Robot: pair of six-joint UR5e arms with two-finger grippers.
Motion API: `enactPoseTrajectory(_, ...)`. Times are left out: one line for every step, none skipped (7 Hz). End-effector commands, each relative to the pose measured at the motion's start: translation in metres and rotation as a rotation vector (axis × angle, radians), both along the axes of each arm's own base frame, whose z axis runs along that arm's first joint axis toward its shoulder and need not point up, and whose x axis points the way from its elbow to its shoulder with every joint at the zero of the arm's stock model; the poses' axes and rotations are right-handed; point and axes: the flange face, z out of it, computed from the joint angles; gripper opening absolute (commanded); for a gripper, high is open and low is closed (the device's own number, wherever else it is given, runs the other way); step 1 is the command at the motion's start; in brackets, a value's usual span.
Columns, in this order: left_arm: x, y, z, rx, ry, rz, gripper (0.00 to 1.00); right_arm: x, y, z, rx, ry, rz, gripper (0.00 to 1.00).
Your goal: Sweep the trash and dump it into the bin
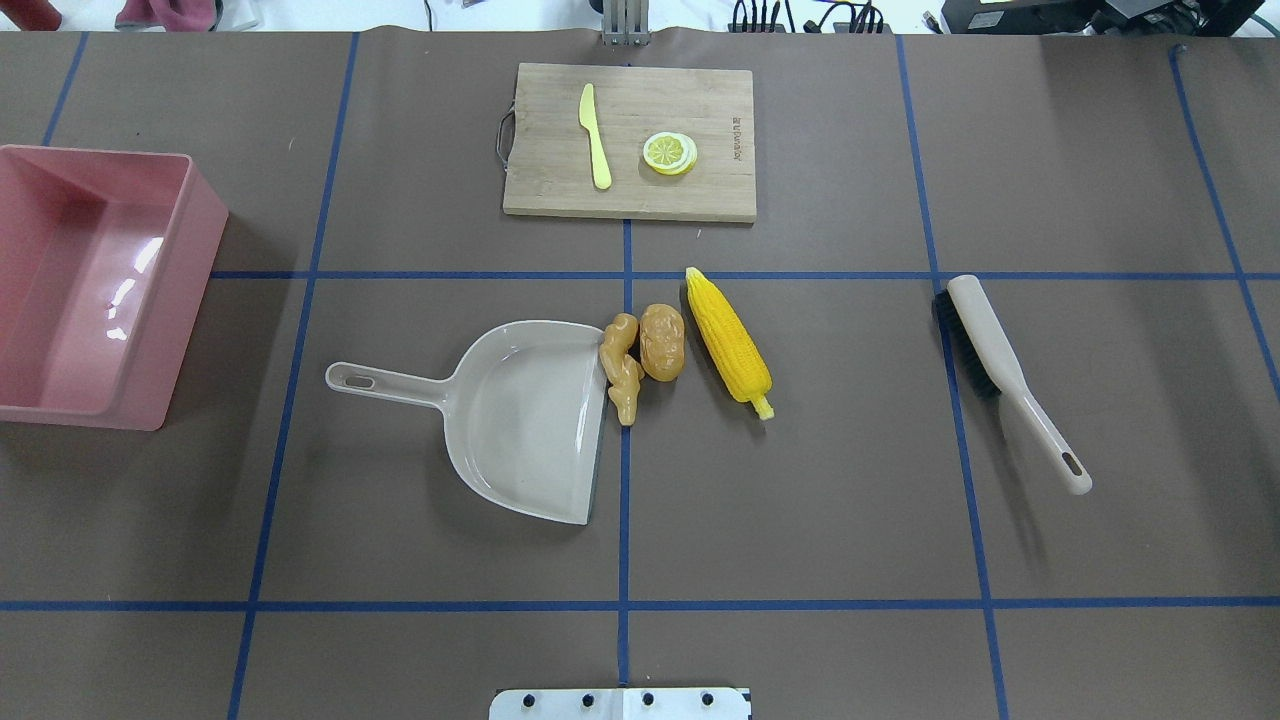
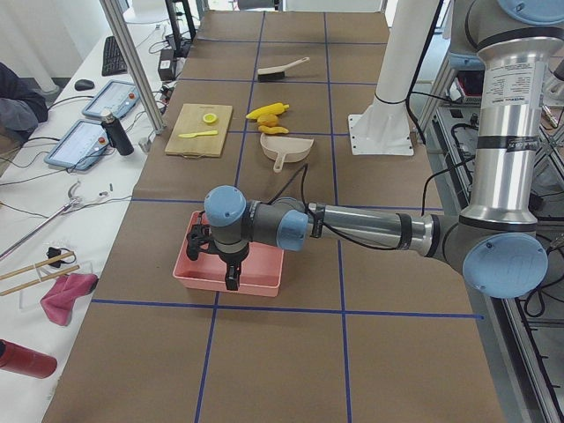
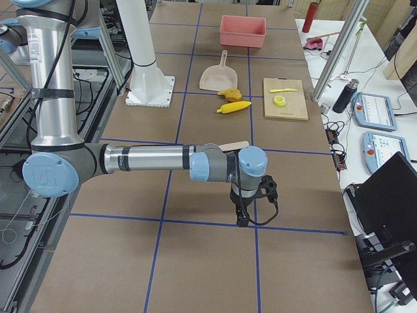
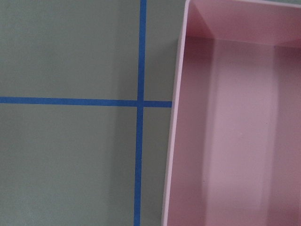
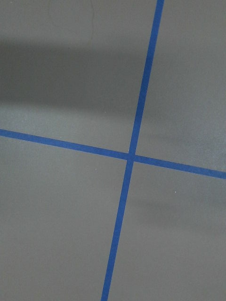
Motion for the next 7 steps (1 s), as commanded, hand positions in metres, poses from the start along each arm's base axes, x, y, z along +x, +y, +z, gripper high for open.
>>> enactPoseTrajectory(0.018, -0.007, -0.017, 0.154, -0.028, 0.031, 0.99, 0.001, 0.000, 0.001, -0.001, 0.001, 0.000, 1.00)
enactPoseTrajectory(0.056, -0.012, -0.032, 0.297, -0.079, 0.083, 0.99, 0.001, 0.000, -0.002, 0.005, 0.000, 0.000, 1.00)
enactPoseTrajectory(0.099, -0.012, -0.049, 0.408, -0.103, 0.141, 0.99, 0.009, -0.003, -0.023, 0.059, 0.005, 0.018, 1.00)
enactPoseTrajectory(0.138, -0.014, -0.095, 0.498, -0.067, 0.199, 0.99, 0.009, -0.004, -0.073, 0.096, -0.001, 0.084, 1.00)
enactPoseTrajectory(0.210, -0.020, -0.141, 0.581, -0.018, 0.301, 0.99, -0.002, -0.003, -0.110, 0.056, -0.045, 0.179, 1.00)
enactPoseTrajectory(0.279, -0.011, -0.173, 0.633, 0.035, 0.404, 0.99, -0.039, 0.001, -0.143, 0.033, -0.109, 0.175, 1.00)
enactPoseTrajectory(0.291, -0.015, -0.201, 0.682, 0.060, 0.412, 0.99, -0.083, 0.011, -0.168, 0.016, -0.187, 0.107, 1.00)
